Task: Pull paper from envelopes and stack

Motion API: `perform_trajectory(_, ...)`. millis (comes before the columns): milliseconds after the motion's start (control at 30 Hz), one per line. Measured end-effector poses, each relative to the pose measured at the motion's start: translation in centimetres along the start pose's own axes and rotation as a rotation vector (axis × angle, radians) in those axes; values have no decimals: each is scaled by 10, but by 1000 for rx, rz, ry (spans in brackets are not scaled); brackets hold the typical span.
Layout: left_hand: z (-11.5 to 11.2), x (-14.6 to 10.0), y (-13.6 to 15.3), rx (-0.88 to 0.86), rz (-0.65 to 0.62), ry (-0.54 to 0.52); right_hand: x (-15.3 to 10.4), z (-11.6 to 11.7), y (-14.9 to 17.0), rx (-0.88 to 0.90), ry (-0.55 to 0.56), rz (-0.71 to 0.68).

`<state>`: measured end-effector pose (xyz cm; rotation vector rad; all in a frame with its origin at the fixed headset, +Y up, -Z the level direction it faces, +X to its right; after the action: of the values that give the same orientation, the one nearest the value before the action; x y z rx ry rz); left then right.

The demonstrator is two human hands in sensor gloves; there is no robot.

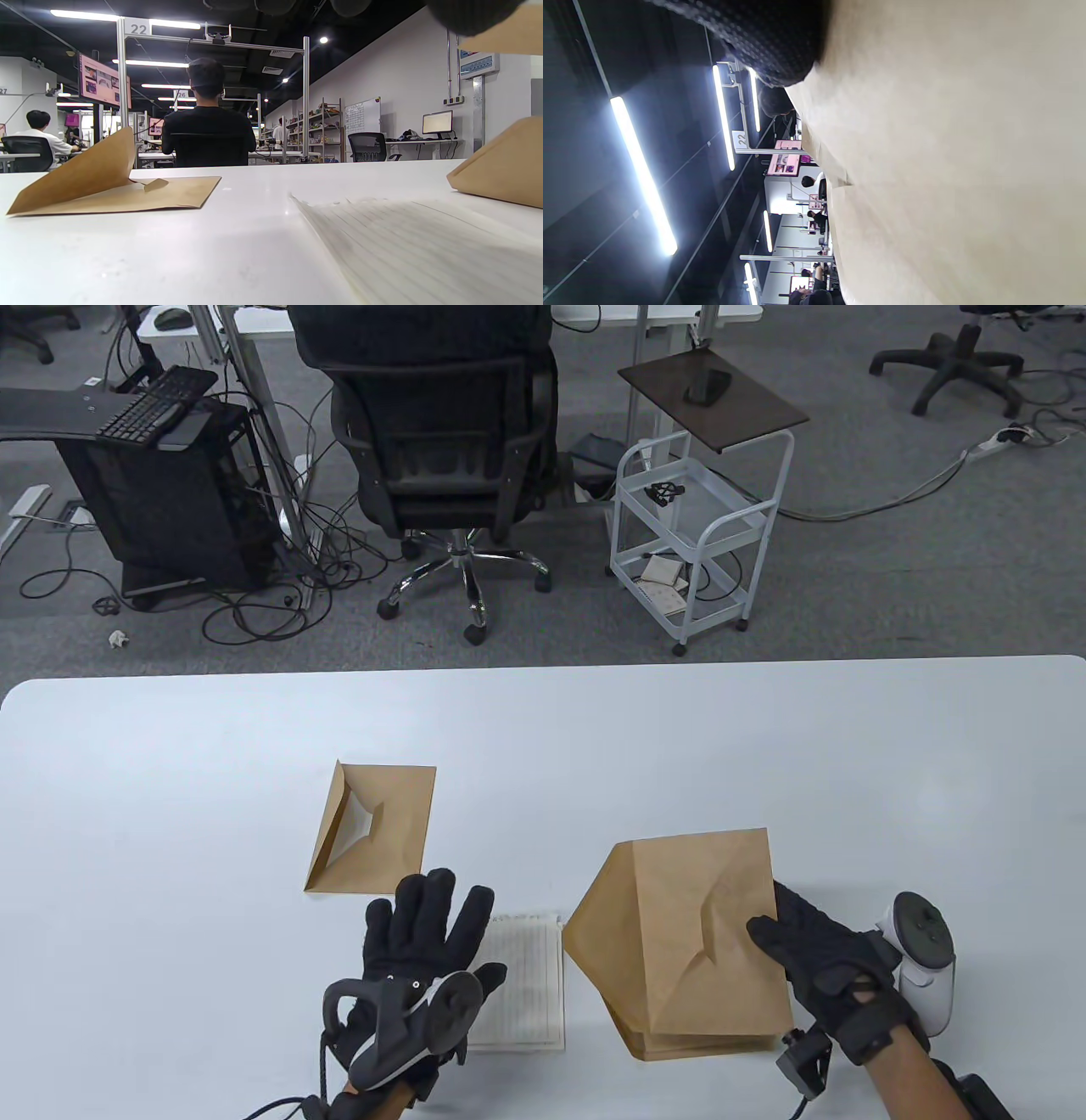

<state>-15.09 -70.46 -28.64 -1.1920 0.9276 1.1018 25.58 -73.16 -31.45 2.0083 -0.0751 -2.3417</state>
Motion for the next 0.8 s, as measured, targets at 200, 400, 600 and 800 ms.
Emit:
perform_trajectory(200,-1,-2,-4,6,-9,7,4,0,9,-124,39,42)
perform_trajectory(400,-2,-3,-4,6,-6,34,8,4,24,-272,91,129)
perform_trajectory(600,-1,-3,-5,15,-2,44,11,10,25,-587,151,103)
perform_trajectory(800,-2,-2,-6,18,-3,51,13,29,14,-948,197,-23)
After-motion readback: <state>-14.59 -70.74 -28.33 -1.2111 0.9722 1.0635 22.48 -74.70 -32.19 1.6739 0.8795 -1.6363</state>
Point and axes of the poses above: the tracker on the back of each hand, its own y axis roughly to the little-finger side, its own x axis roughly from the wrist to the fingertips, z = x × y, the point moved 3 cm from there along x, roughly from the wrist to the fingertips, and after that the axes turned 3 degrees about y, right-handed, at the moved point
